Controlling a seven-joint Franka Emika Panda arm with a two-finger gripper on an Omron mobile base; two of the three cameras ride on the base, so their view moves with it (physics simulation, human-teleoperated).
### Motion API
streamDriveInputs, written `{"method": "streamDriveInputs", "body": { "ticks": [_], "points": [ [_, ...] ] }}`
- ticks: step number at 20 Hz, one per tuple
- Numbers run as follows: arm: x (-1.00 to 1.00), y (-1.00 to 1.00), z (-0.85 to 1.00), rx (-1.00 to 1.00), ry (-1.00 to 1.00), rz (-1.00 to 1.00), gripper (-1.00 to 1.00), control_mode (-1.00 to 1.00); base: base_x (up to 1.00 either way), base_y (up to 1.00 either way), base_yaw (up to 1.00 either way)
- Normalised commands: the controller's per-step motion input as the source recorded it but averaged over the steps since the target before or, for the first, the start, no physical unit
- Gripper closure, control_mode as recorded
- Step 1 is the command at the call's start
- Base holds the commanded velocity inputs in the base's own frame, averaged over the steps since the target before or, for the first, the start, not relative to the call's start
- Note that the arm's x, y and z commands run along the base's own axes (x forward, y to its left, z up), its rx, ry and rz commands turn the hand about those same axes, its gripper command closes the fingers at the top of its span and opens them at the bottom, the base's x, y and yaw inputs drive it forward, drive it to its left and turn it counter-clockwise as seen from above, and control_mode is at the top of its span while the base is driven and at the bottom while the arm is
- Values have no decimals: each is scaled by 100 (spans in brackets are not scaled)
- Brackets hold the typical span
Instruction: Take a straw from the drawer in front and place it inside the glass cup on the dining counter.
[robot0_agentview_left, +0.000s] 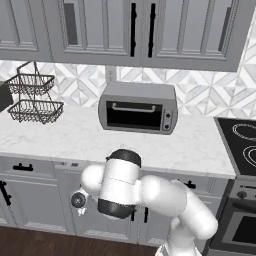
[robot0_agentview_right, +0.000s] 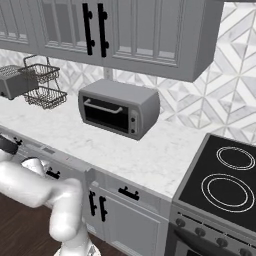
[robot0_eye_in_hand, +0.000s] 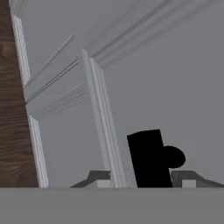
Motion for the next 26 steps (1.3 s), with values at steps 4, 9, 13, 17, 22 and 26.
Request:
{"method": "streamDriveInputs", "body": {
  "ticks": [4, 9, 13, 17, 22, 26],
  "points": [
    [-100, 100, -100, 0, 40, 0, 100, -100, 0, 0, 0],
    [-100, 100, -100, 0, 39, 0, 100, -100, 0, 0, 0],
    [-100, 54, -34, 1, 12, 2, 100, -100, 0, 0, 0],
    [-84, -49, 93, 36, -32, -8, 100, -100, 0, 0, 0],
    [-30, -51, 100, 48, -28, -19, -100, -100, 0, 0, 0],
    [-60, -88, 100, 53, -33, -13, -100, -100, 0, 0, 0]
  ]
}}
